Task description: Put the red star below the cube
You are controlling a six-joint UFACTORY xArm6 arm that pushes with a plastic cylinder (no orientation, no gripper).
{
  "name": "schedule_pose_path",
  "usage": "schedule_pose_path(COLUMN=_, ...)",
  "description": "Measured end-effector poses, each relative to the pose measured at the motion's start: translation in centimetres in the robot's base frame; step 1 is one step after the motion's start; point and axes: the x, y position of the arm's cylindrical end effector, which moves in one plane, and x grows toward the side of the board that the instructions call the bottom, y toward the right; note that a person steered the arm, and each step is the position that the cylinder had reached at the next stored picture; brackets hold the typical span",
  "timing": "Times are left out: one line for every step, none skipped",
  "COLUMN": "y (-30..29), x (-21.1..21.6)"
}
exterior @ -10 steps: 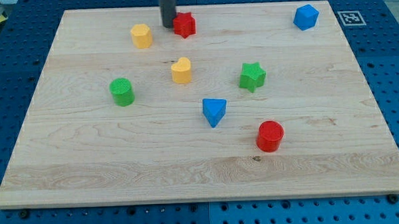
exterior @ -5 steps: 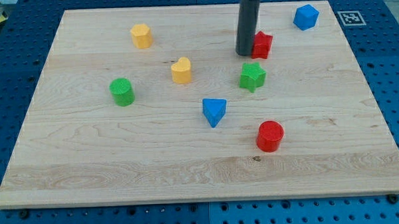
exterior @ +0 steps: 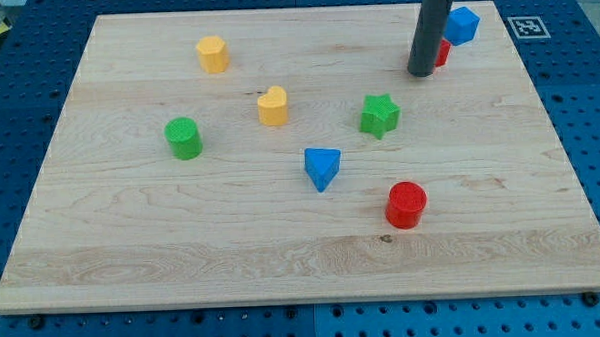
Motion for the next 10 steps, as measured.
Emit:
schedule_pose_path(y=-2.7, x=-0.4)
schedule_pose_path(y=-3.5, x=-2.8)
schedule_pose_path(y=-2.4, x=-2.9)
schedule_pose_path(y=-0.1, x=-2.8)
schedule_pose_path(y=1.6, x=-2.6)
schedule_pose_path(y=1.7, x=-2.4)
schedule_pose_path(y=2.2, x=-2.4)
schedule_pose_path(y=3.4, x=-2.4)
schedule_pose_path(y=3.9, x=-2.3)
schedule_pose_path(y=3.6, x=-2.3)
